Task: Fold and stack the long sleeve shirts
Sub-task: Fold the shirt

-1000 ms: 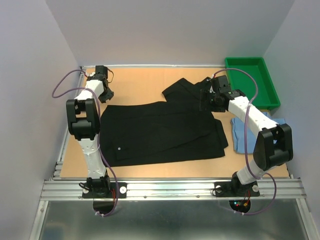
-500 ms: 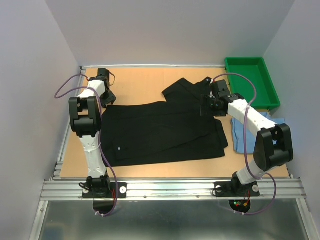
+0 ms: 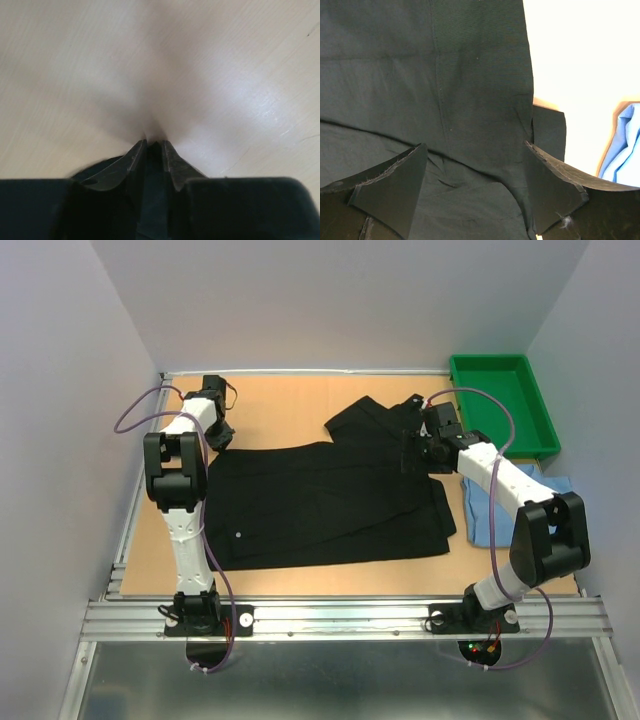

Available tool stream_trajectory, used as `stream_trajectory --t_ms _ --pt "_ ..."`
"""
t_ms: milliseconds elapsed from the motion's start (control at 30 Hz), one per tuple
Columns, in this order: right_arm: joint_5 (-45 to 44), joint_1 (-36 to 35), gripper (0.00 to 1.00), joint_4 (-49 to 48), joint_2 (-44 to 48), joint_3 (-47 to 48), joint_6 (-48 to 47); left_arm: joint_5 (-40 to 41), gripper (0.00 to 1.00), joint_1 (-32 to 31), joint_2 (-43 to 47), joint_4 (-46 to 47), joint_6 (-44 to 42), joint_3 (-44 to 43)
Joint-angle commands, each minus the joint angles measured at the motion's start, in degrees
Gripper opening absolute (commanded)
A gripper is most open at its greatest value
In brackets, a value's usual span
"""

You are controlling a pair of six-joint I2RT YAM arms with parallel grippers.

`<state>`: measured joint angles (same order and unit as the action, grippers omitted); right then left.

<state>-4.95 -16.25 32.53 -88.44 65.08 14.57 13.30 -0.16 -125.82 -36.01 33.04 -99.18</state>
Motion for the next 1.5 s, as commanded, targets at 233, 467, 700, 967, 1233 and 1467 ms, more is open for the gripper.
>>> stream_trajectory --t_ms 233,467,700,967,1233,1467 --pt "-0.3 -0.2 0.81 -3.4 -0.1 4.6 0.4 4.1 0.00 0.3 -0.8 -3.9 -2.7 1.9" --pt "-1.6 1.2 0.74 -5.2 -8.6 13.8 -0.9 3.8 0.00 0.3 0.7 -2.0 -5.2 5.1" --pt "0.3 3.7 0.44 -7.2 -19.9 21.5 -3.0 2.3 0.00 0.3 1.8 0.1 -6.7 7.9" --pt "1.1 5.7 0.45 -9.8 -28.4 26.8 -3.3 2.3 0.00 0.3 2.9 0.8 -7.3 9.2" --pt "2.5 6.6 0.45 -10.7 -33.5 28.8 -4.4 2.2 0.00 0.3 3.2 1.2 -7.4 9.5" --pt "3.5 6.7 0.45 -11.4 -35.7 28.6 -5.6 2.6 0.00 0.3 3.3 1.5 -7.6 10.5"
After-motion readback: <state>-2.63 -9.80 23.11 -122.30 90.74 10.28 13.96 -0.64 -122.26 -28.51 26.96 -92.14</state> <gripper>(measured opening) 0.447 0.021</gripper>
